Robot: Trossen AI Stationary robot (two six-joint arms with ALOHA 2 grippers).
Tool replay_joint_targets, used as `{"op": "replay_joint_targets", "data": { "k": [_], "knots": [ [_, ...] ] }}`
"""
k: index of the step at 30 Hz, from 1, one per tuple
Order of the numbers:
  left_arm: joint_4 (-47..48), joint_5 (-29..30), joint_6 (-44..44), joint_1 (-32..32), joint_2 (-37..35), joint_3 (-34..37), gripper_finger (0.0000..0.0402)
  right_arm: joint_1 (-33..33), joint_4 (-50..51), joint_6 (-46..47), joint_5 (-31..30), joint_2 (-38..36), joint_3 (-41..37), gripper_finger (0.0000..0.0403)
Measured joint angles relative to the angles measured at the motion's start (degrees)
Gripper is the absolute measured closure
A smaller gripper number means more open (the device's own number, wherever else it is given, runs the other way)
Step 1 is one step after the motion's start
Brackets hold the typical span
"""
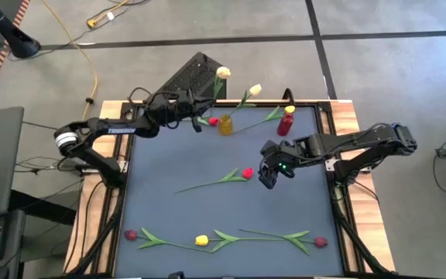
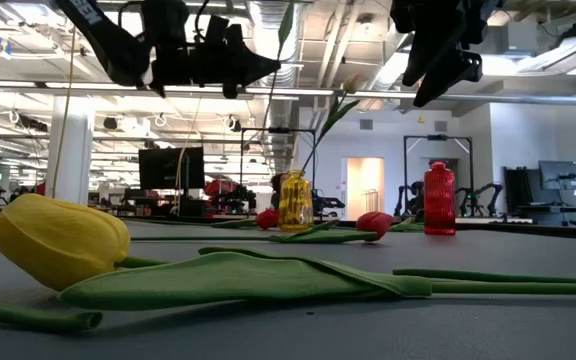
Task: Sort flowers into vase by color
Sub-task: Put the white flower into the yellow vase
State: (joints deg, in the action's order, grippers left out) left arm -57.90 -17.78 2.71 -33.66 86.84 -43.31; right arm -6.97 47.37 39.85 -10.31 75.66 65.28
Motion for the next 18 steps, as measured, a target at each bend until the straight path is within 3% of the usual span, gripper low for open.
{"op": "replay_joint_targets", "data": {
  "k": [11,18],
  "knots": [
    [-14.07,-2.98,10.2,-1.27,8.39,-0.02,0.0401,-0.12,0.23,-0.32,-0.02,-0.04,0.0,0.0143],
    [-14.76,-1.89,9.07,-1.1,9.82,-0.02,0.0401,-0.1,0.22,-1.53,-0.02,-0.04,0.0,0.0143]
  ]
}}
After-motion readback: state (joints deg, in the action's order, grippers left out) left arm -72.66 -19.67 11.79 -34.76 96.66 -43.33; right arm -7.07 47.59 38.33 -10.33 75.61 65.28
